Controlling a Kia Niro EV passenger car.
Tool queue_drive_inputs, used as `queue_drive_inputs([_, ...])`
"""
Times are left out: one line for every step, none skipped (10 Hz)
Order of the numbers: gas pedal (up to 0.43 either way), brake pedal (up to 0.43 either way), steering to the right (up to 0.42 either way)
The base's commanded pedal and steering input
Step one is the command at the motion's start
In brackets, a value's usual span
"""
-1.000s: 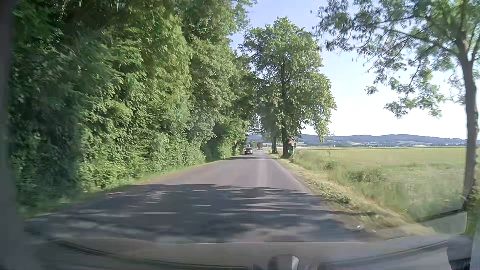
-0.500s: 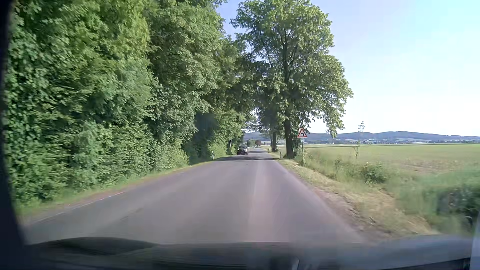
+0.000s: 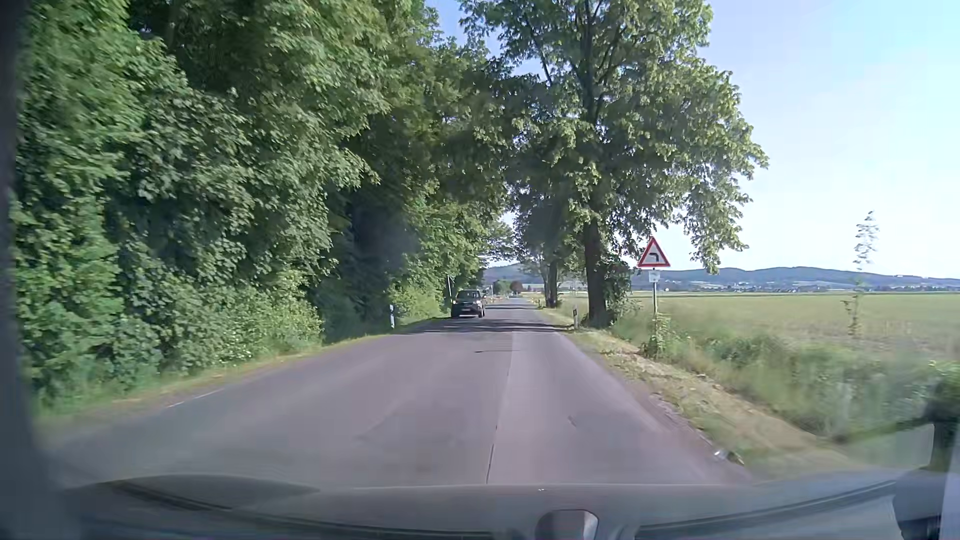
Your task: Follow the waypoints while adhering to traffic rules and regulations
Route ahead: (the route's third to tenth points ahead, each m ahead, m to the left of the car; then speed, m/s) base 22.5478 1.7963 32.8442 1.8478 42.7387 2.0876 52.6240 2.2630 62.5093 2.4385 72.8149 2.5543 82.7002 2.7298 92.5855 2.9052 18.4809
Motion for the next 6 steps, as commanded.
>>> queue_drive_inputs([0.248,0.006,0.000])
queue_drive_inputs([0.248,0.006,0.001])
queue_drive_inputs([0.248,0.006,0.001])
queue_drive_inputs([0.248,0.006,0.006])
queue_drive_inputs([0.248,0.006,0.008])
queue_drive_inputs([0.240,0.006,0.005])
